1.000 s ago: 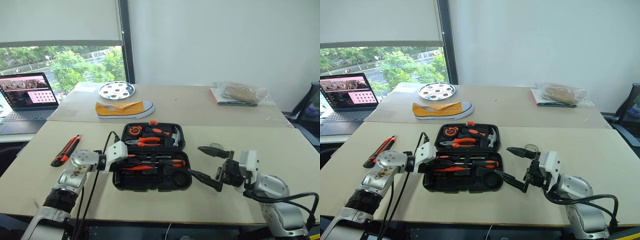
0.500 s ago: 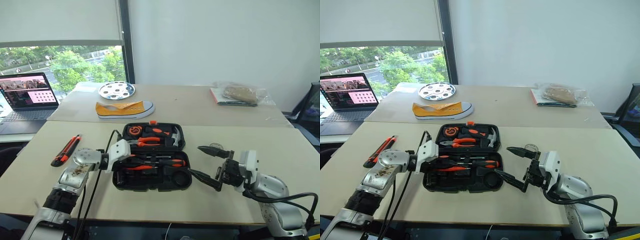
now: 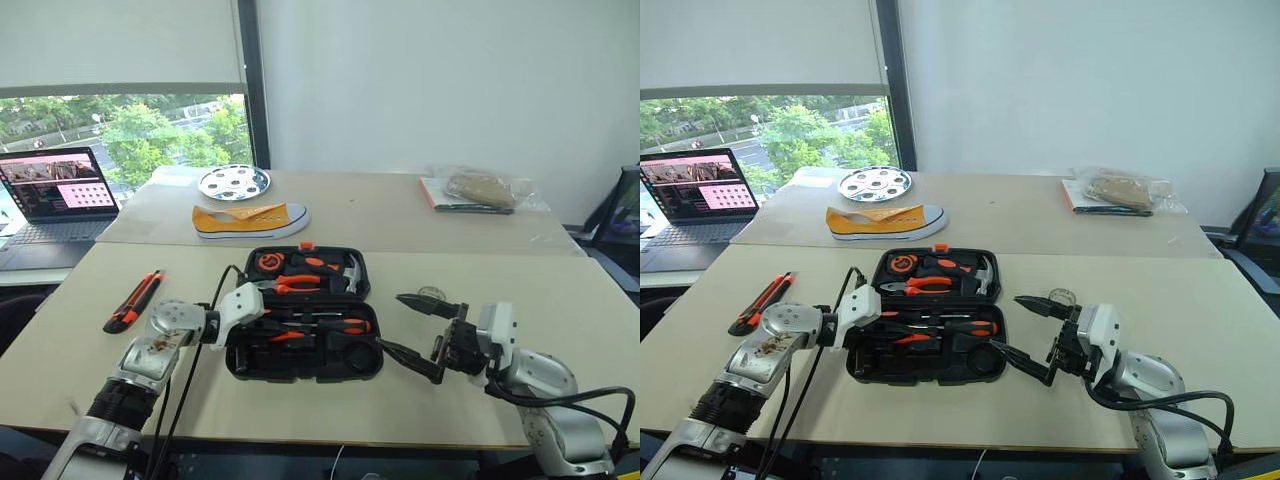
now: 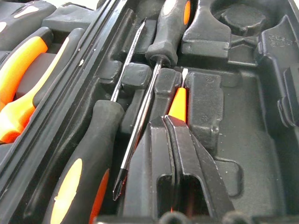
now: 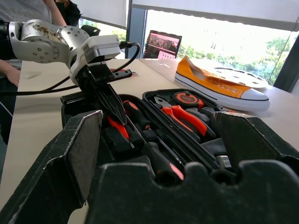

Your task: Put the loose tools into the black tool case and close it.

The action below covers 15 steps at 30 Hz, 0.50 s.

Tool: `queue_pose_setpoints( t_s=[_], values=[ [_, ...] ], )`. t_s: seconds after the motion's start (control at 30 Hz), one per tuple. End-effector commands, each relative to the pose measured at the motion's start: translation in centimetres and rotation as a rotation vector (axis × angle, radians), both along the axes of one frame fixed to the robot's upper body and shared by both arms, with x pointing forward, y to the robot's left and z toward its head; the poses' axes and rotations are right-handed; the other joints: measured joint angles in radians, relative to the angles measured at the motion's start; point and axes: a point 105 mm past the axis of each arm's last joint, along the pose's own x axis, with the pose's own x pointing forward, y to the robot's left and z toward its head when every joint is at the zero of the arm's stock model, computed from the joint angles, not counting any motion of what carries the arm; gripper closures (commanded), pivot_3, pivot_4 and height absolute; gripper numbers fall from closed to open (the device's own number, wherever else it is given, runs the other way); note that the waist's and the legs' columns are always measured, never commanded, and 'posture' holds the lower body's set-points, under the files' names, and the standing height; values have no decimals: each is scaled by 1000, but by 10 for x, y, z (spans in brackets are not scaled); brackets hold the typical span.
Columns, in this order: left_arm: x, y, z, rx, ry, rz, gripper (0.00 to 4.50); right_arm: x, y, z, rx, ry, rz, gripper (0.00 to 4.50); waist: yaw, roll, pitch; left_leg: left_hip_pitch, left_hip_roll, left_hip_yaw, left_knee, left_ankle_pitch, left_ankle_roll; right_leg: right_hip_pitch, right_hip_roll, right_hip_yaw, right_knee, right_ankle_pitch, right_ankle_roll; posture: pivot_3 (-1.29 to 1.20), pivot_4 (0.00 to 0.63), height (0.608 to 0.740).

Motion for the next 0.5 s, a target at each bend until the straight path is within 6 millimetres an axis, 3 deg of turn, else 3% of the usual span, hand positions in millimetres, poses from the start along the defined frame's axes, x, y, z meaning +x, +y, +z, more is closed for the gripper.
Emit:
queue_pose_setpoints(
  t_s=[0.03, 0.13, 0.23, 0.43, 0.5],
  values=[
    [-6, 4, -1, -85, 1, 13, 4422, -4, -1, 12, 3, -55, 16, 0, -1, 0, 0, 0, 0, 0, 0, 0, 0, 0, 0, 0, 0, 0, 0, 0, 150, 740],
    [-8, 13, 13, -181, -61, 33, 4422, -5, -3, 13, 2, -60, 15, 0, -4, 0, 0, 0, 0, 0, 0, 0, 0, 0, 0, 0, 0, 0, 0, 0, 150, 740],
    [-13, 38, 26, -322, -156, 158, 3713, -7, -7, 15, -3, -67, 24, 0, -7, 0, 0, -1, 1, 0, 0, 0, 0, -2, 0, 0, 0, 0, 0, 0, 150, 740],
    [-40, 108, 40, -434, -326, 562, 1583, -10, -13, 16, 7, -61, 28, 0, -17, 0, 0, -2, 2, -1, -2, 0, 0, -3, -2, 3, -1, 0, 0, 0, 150, 740],
    [-59, 143, 33, -460, -362, 780, 970, -12, -13, 15, 8, -60, 30, 0, -12, 0, 0, -3, 2, -2, -2, 0, 0, -3, -2, 3, -1, 0, 0, 0, 150, 740]
  ],
)
